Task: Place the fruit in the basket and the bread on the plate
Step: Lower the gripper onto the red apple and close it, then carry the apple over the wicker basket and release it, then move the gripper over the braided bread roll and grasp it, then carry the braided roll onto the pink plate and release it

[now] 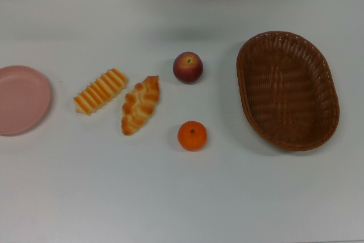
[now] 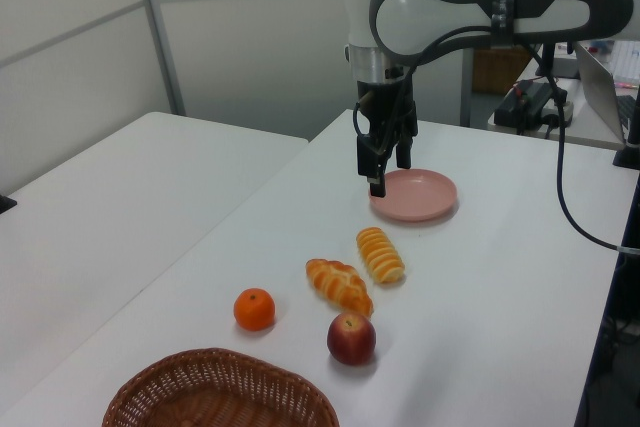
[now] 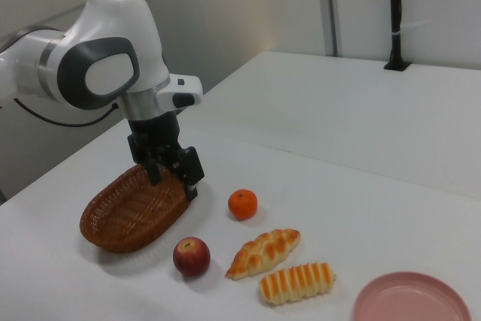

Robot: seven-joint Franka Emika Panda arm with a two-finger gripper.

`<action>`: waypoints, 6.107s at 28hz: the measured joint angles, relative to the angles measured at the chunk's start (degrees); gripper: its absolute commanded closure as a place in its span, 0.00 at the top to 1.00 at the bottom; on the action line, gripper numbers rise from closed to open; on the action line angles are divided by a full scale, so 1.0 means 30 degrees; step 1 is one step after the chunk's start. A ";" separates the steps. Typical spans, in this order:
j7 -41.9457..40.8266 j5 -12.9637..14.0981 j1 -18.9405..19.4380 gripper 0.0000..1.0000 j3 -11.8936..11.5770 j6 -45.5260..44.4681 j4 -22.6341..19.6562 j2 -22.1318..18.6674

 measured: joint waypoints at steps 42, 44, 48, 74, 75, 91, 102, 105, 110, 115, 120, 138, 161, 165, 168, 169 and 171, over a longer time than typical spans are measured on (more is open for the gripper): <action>0.7953 -0.4985 0.4460 1.00 0.0177 0.9678 -0.4143 0.7414; 0.7992 -0.4993 0.4485 0.82 0.0177 0.9678 -0.4144 0.7417; 0.8006 -0.5007 0.4487 0.08 0.0175 0.9678 -0.4133 0.7413; 0.9909 -0.3437 0.7198 0.00 0.0201 0.6513 0.1360 0.6160; 1.0211 -0.3438 0.7666 0.00 0.0200 0.6512 0.1356 0.6263; 1.2377 -0.4031 1.0102 1.00 0.0067 0.6513 0.1416 0.8370; 1.3773 -0.4144 0.9349 1.00 -0.0882 0.6234 0.1655 0.7744; 1.3820 -0.4145 0.7971 1.00 -0.1129 0.6216 0.1693 0.7385; 1.3800 -0.4140 0.5194 1.00 -0.1181 0.6332 0.1725 0.7094; 1.4147 -0.3945 0.3520 1.00 -0.1185 0.7557 0.1649 0.7289; 1.6504 -0.3871 0.2608 1.00 -0.1190 1.0276 0.1362 0.8092; 1.7190 -0.3891 0.1586 1.00 -0.1195 1.1961 -0.0437 0.9342; 1.5097 -0.5460 0.1167 0.00 -0.1292 1.2391 -0.0084 1.1130; 1.5075 -0.5297 0.0901 0.00 -0.1512 1.2429 0.0458 1.0812; 1.4856 -0.4586 0.0663 0.00 -0.1955 1.2458 0.1061 1.0348; 1.4706 -0.4339 0.0582 0.00 -0.2113 1.2458 0.1215 1.0185; 1.4241 -0.3774 0.0452 0.00 -0.2553 1.2457 0.1482 0.9829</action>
